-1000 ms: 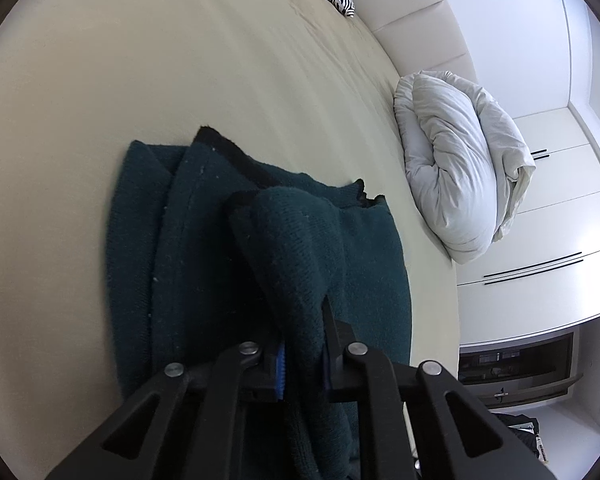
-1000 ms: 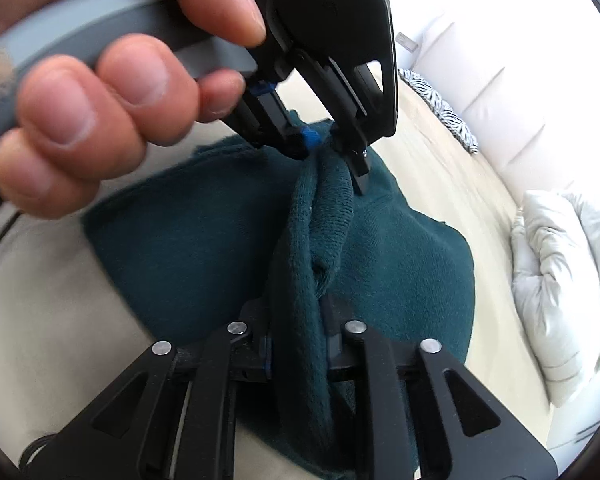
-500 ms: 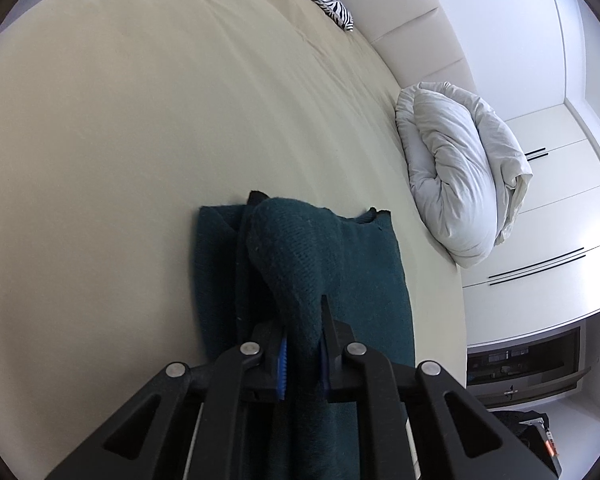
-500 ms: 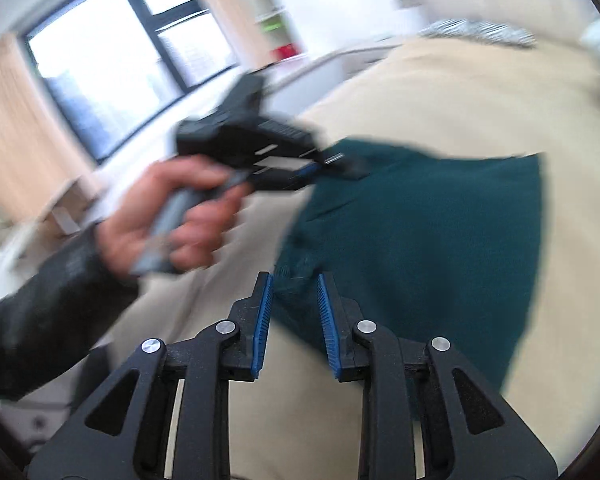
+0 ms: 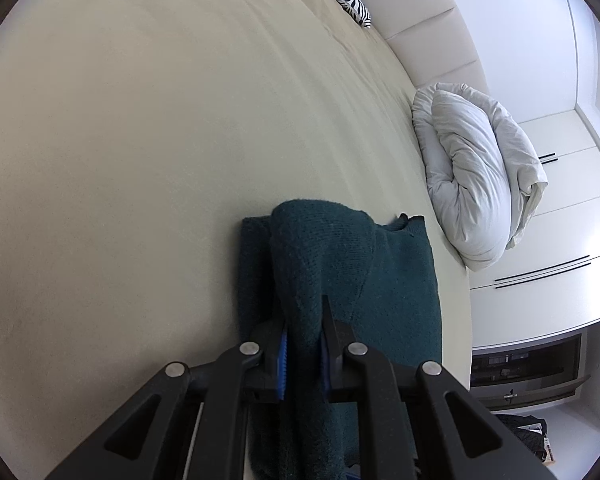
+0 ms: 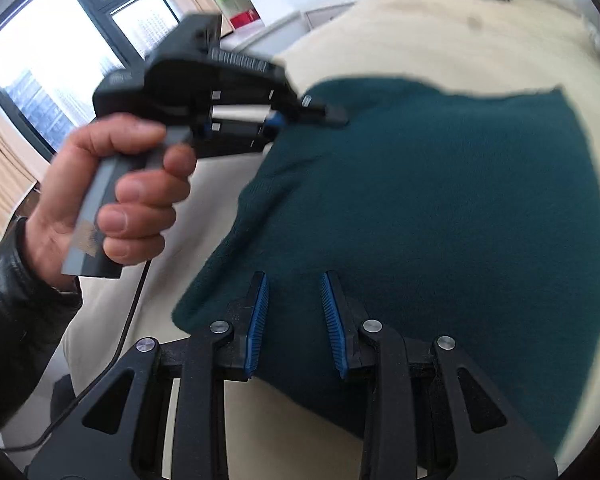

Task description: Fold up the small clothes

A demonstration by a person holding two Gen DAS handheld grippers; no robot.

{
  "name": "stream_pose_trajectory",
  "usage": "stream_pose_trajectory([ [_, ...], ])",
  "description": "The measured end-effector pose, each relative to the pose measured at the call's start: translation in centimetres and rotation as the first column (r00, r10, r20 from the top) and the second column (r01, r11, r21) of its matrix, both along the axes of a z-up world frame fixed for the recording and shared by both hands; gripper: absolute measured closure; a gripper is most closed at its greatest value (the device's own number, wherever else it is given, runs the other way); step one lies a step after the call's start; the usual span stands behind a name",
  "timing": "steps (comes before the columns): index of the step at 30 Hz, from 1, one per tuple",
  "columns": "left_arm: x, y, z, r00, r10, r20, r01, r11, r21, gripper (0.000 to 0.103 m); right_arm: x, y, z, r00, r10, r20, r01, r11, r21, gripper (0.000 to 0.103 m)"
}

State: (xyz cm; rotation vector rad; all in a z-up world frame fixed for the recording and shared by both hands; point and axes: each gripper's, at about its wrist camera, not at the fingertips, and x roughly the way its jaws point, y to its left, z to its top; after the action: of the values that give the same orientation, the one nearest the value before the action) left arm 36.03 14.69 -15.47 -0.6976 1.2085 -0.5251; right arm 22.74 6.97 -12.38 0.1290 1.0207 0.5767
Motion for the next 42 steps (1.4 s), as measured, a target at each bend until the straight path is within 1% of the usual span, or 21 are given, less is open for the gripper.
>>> stream_pose_trajectory([
  [3, -1.6, 1.2, 0.7, 0.997, 0.072, 0.038, -0.073, 0.997, 0.04, 0.08, -1.0, 0.5, -0.1, 1.0, -0.017, 0.016, 0.017, 1.0, -0.002, 0.075],
  [6, -4.2, 1.8, 4.0, 0.979, 0.114, 0.169, -0.146, 0.971, 0.191, 0.079, -1.6, 0.0, 0.1, 1.0, -0.006, 0.008, 0.006, 1.0, 0.02, 0.075],
  [9, -6.7, 0.2, 7.7, 0.949, 0.058, 0.31, -0.15, 0.948, 0.28, 0.079, -2.5, -1.1, 1.4, 1.0, 0.022, -0.004, -0.021, 0.998, 0.051, 0.076],
  [12, -7.9, -2.4, 8.8, 0.927, -0.019, 0.376, -0.126, 0.926, 0.357, 0.079, -3.4, -4.2, 3.4, 1.0, -0.025, 0.019, 0.021, 0.988, 0.155, 0.076],
  [13, -8.0, -3.5, 8.5, 0.924, -0.052, 0.379, -0.11, 0.912, 0.395, 0.079, -3.4, -5.6, 3.8, 0.999, -0.052, 0.012, 0.049, 0.979, 0.197, 0.076],
  [15, -7.9, -4.9, 6.8, 0.936, -0.093, 0.34, -0.073, 0.892, 0.445, 0.079, -3.1, -8.4, 3.7, 0.992, -0.119, -0.033, 0.124, 0.954, 0.275, 0.076],
  [18, -8.1, -5.0, 3.7, 0.949, -0.11, 0.296, -0.055, 0.866, 0.497, 0.079, -2.7, -10.7, 1.9, 0.982, -0.146, -0.122, 0.175, 0.944, 0.279, 0.076],
  [20, -8.7, -4.2, 2.9, 0.941, -0.111, 0.318, -0.062, 0.873, 0.485, 0.081, -2.9, -12.0, 0.1, 0.973, -0.129, -0.191, 0.181, 0.942, 0.284, 0.078],
  [23, -9.0, -3.3, 3.0, 0.941, -0.102, 0.321, -0.068, 0.877, 0.476, 0.08, -4.5, -14.3, -0.7, 0.972, -0.116, -0.206, 0.185, 0.917, 0.353, 0.08],
  [24, -9.0, -2.8, 3.0, 0.943, -0.097, 0.32, -0.077, 0.868, 0.491, 0.074, -4.9, -14.8, -0.5, 0.971, -0.114, -0.208, 0.185, 0.914, 0.361, 0.08],
  [25, -8.9, -3.3, 3.0, 0.946, -0.082, 0.315, -0.091, 0.862, 0.499, 0.055, -5.1, -15.2, -0.2, 0.971, -0.111, -0.211, 0.185, 0.908, 0.375, 0.078],
  [27, -9.2, -2.6, 3.2, 0.95, -0.027, 0.311, -0.133, 0.866, 0.482, 0.052, -4.8, -15.8, 0.7, 0.977, -0.095, -0.193, 0.17, 0.891, 0.422, 0.076],
  [28, -9.5, -2.5, 3.8, 0.948, -0.006, 0.318, -0.16, 0.856, 0.492, 0.053, -4.3, -16.2, 1.2, 0.979, -0.098, -0.177, 0.167, 0.886, 0.432, 0.075],
  [30, -10.7, -3.6, 6.2, 0.918, -0.009, 0.396, -0.218, 0.823, 0.524, 0.055, -2.5, -17.4, 2.7, 0.98, -0.12, -0.156, 0.18, 0.871, 0.458, 0.075],
  [32, -11.0, -4.8, 7.8, 0.899, -0.033, 0.436, -0.22, 0.828, 0.516, 0.055, -0.7, -18.4, 3.5, 0.977, -0.15, -0.152, 0.206, 0.855, 0.476, 0.075],
  [34, -10.4, -6.7, 8.7, 0.892, -0.076, 0.446, -0.191, 0.831, 0.523, 0.055, 1.5, -19.3, 4.1, 0.97, -0.189, -0.153, 0.241, 0.839, 0.487, 0.075],
  [35, -9.8, -7.6, 8.6, 0.89, -0.097, 0.446, -0.182, 0.822, 0.54, 0.055, 2.8, -19.7, 4.1, 0.963, -0.211, -0.166, 0.266, 0.831, 0.489, 0.075],
  [36, -9.0, -8.4, 8.2, 0.893, -0.113, 0.436, -0.171, 0.811, 0.56, 0.055, 4.1, -20.1, 3.8, 0.955, -0.231, -0.188, 0.295, 0.821, 0.489, 0.075],
  [38, -7.1, -9.6, 6.1, 0.922, -0.134, 0.364, -0.109, 0.81, 0.576, 0.055, 6.8, -20.6, 3.1, 0.943, -0.234, -0.238, 0.326, 0.799, 0.506, 0.075],
  [40, -5.7, -10.5, 3.6, 0.941, -0.157, 0.3, -0.062, 0.79, 0.61, 0.053, 9.4, -21.2, 1.3, 0.916, -0.24, -0.32, 0.38, 0.776, 0.503, 0.077],
  [42, -5.2, -10.5, 3.0, 0.938, -0.154, 0.309, -0.064, 0.803, 0.592, 0.051, 10.8, -22.4, 0.5, 0.899, -0.264, -0.349, 0.42, 0.747, 0.516, 0.077],
])
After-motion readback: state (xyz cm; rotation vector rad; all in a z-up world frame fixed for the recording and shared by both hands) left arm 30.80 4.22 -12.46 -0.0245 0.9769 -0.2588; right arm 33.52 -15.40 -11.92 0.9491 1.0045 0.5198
